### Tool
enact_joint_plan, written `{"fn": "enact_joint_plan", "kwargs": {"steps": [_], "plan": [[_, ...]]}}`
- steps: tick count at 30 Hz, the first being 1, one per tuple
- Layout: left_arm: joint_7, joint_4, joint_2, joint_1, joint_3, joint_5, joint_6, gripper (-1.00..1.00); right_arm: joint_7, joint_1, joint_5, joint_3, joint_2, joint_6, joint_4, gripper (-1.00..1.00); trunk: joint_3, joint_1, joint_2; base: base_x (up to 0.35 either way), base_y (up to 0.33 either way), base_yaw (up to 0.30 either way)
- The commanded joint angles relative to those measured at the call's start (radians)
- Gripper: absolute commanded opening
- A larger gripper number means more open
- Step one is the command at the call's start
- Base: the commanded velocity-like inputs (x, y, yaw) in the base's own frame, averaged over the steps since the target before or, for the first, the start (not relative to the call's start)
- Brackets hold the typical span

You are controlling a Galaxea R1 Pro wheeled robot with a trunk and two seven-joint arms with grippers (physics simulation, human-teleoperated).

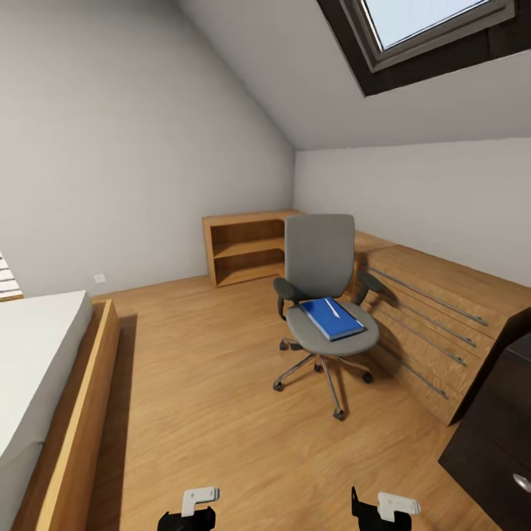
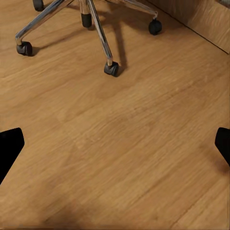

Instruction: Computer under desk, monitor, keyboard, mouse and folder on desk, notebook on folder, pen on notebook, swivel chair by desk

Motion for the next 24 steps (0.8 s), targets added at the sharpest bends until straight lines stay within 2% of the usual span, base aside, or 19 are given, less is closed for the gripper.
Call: {"fn": "enact_joint_plan", "kwargs": {"steps": [1, 11, 24], "plan": [[0.002, 0.002, 0.0, 0.0, -0.008, 0.009, -0.005, 1.0, 0.0, -0.001, 0.003, -0.005, 0.0, -0.005, 0.002, 1.0, 0.002, -0.004, 0.007, 0.0, 0.0, 0.0], [-0.001, 0.008, 0.0, 0.001, -0.006, 0.011, -0.006, 1.0, 0.0, 0.001, 0.01, -0.007, 0.004, -0.01, 0.004, 1.0, 0.034, -0.042, 0.077, 0.0, 0.0, -0.002], [0.0, 0.008, 0.0, 0.001, -0.005, 0.011, -0.011, 1.0, 0.003, 0.001, 0.009, -0.006, 0.003, -0.01, 0.004, 1.0, 0.074, -0.092, 0.168, 0.0, 0.0, -0.235]]}}
